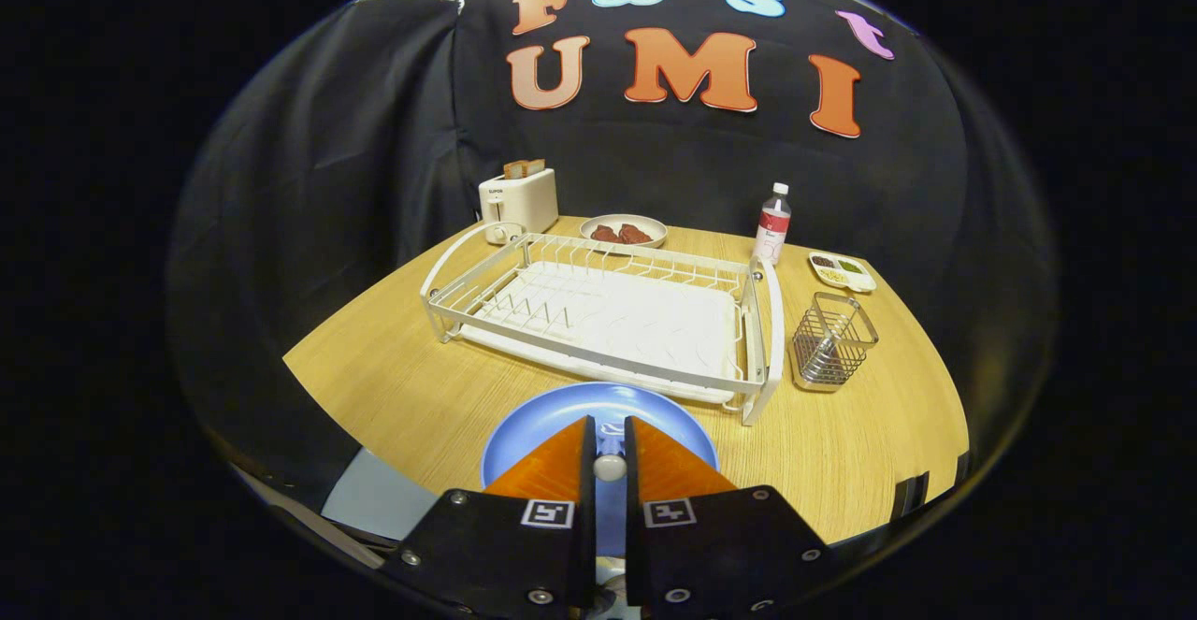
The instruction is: Take the plate from the dish rack, then take the spoon from the basket and place it into the plate.
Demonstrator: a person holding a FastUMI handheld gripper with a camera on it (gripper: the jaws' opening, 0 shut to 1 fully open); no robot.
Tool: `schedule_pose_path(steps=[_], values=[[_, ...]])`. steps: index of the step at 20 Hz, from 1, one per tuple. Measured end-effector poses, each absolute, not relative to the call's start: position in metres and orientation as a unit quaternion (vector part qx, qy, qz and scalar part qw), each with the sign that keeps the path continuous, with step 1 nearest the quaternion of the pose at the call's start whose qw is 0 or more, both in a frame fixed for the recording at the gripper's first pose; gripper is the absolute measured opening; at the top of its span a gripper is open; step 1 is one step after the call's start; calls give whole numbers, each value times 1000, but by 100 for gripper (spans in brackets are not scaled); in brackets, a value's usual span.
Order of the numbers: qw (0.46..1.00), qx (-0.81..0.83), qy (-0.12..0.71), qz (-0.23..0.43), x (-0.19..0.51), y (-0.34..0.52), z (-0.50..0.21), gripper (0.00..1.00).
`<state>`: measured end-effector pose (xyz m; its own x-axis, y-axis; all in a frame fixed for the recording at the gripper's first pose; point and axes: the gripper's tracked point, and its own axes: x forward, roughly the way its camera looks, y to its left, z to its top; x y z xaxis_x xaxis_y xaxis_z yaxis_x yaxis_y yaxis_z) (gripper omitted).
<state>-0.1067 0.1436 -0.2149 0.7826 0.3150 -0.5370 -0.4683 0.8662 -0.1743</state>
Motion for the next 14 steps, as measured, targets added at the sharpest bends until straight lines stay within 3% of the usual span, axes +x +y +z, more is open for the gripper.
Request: schedule_pose_path(steps=[5, 7, 14], values=[[936, -139, 263, 188, -92, 130, -213, 20], [940, -131, 261, 177, -85, 125, -205, 29], [958, -119, 216, 145, -41, 110, -140, 92]])
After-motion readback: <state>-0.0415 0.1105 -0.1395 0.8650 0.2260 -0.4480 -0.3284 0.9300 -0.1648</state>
